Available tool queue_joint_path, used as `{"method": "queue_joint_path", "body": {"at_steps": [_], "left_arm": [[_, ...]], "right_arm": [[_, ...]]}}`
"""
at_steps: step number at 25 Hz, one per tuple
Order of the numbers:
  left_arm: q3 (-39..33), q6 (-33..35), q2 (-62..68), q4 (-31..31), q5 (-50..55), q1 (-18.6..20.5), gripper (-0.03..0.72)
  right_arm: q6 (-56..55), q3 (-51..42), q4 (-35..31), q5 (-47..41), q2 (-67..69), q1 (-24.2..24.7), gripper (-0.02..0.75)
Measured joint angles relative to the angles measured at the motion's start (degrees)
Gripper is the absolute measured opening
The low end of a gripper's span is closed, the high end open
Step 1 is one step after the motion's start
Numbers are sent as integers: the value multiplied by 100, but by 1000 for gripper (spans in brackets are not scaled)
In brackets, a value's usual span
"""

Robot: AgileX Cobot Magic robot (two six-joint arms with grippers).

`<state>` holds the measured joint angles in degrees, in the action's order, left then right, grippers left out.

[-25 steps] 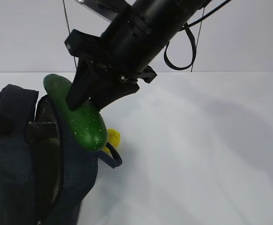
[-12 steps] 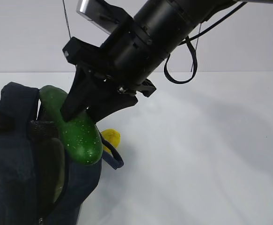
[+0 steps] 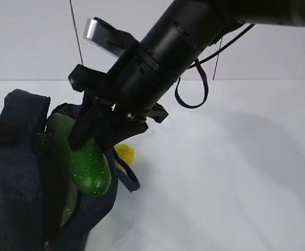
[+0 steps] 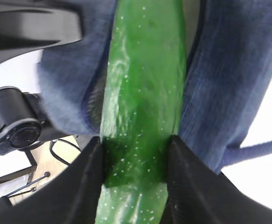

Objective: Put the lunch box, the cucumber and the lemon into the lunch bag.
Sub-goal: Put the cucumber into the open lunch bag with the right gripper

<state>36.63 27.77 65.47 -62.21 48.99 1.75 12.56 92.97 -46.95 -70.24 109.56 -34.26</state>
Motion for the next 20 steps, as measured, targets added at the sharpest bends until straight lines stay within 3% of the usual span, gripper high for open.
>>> {"method": "queue_joint_path", "body": {"at_steps": [20], "left_arm": [[0,70,0,-224,108,2,-6]], "right_arm": [[619,-9,-558,1047,368,0,317]]}}
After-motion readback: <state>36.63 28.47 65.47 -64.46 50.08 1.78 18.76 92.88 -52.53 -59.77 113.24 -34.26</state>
